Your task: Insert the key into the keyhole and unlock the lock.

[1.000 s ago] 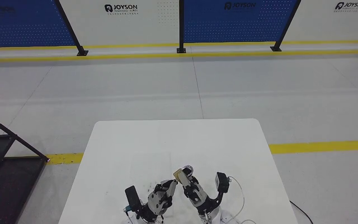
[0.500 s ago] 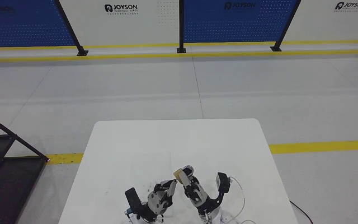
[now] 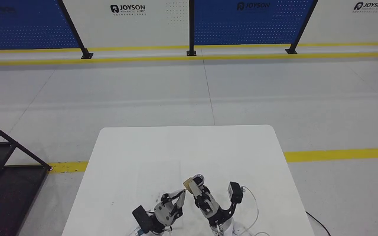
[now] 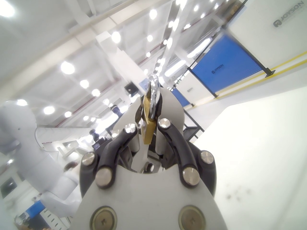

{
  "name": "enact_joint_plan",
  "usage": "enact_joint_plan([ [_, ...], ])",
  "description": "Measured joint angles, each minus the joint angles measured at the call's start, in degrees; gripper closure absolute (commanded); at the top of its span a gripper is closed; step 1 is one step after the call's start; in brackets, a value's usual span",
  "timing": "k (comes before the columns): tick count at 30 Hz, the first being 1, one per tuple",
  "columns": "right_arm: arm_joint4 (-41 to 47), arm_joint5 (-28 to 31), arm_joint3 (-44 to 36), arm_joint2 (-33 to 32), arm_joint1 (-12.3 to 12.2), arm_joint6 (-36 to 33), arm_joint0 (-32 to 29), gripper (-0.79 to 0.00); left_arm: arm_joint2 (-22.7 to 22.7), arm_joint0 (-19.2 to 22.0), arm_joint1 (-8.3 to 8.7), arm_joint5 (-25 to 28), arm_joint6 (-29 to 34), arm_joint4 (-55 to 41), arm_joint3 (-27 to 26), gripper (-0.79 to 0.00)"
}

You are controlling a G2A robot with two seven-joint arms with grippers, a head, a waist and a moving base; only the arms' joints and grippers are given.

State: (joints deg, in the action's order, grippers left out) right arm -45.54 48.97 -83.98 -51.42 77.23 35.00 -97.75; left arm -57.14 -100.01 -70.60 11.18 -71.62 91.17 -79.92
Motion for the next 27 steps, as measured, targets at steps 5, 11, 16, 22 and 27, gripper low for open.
enact_joint_plan([
  [5, 0.0, 0.0, -0.1, -0.1, 0.0, 0.0, -0.1, 0.000, 0.3, 0.8, -0.24, -5.7, -0.8, 1.5, 1.3, 0.000],
  [11, -0.1, 0.0, -0.1, -0.1, 0.0, -0.1, -0.1, 0.000, 0.5, 1.6, -0.42, -9.0, -1.2, 2.0, 2.3, 0.000],
  [16, -0.1, 0.0, -0.1, -0.1, 0.1, -0.1, -0.1, 0.000, 0.9, 2.0, -0.52, -9.6, -1.0, 1.6, 2.7, 0.000],
  [22, 0.0, -0.1, -0.1, -0.4, 0.1, 0.3, -0.2, 0.000, 1.8, 1.6, -0.62, -5.7, -1.5, -1.7, 1.9, -0.785],
  [27, 0.2, -1.3, -0.5, -1.4, 0.1, 1.7, -0.1, 0.000, 1.1, -1.0, 0.22, 5.1, 0.9, -7.1, -1.1, -0.785],
])
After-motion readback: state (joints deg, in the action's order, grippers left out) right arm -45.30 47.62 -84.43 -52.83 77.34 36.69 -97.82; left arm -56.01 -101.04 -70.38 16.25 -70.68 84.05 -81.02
